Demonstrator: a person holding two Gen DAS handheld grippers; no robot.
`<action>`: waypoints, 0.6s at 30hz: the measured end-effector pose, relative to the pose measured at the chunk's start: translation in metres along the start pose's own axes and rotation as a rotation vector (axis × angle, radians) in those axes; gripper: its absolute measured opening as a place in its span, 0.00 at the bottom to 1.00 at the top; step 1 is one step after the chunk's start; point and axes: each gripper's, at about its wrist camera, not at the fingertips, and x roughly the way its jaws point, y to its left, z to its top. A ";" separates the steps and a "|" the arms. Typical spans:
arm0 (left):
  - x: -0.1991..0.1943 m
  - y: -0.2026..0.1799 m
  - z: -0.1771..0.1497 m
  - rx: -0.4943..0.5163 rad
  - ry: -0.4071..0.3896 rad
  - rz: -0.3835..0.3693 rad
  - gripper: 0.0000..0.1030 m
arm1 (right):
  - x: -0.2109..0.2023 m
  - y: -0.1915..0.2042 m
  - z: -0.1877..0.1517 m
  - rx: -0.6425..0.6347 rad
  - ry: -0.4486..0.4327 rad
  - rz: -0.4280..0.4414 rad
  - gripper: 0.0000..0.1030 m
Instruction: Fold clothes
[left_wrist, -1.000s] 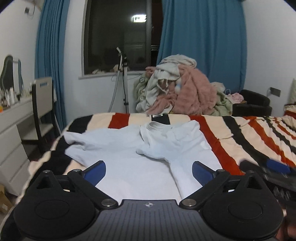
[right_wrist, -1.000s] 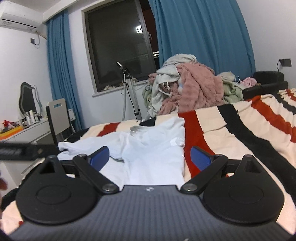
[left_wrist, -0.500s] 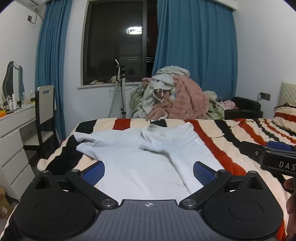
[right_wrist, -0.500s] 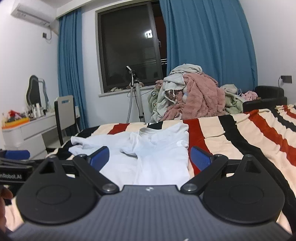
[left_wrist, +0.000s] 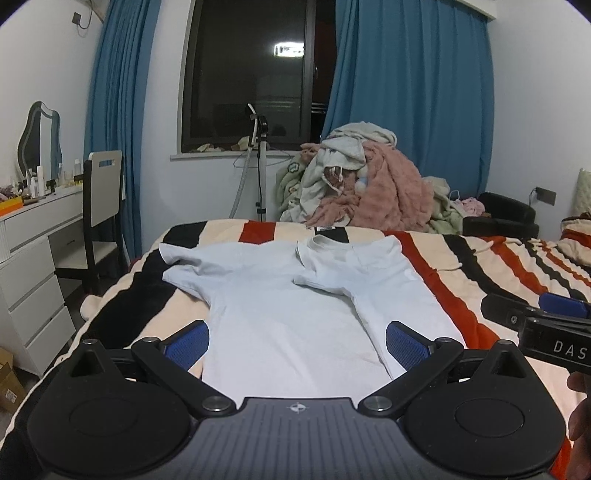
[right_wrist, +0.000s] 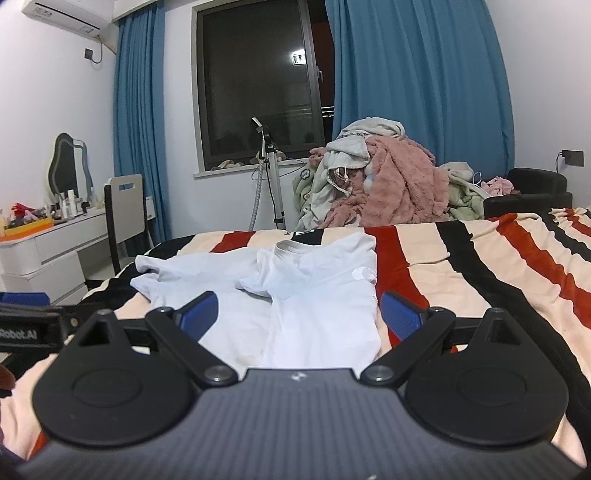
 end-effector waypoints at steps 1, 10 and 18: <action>0.001 -0.001 0.000 0.001 0.003 0.001 1.00 | 0.000 0.000 0.000 0.001 0.002 0.000 0.93; 0.002 0.000 -0.001 -0.011 0.013 0.012 1.00 | 0.001 -0.001 -0.002 0.008 0.019 -0.004 0.93; -0.007 0.019 0.009 -0.074 -0.001 0.029 1.00 | 0.026 -0.005 -0.011 0.017 0.121 -0.013 0.93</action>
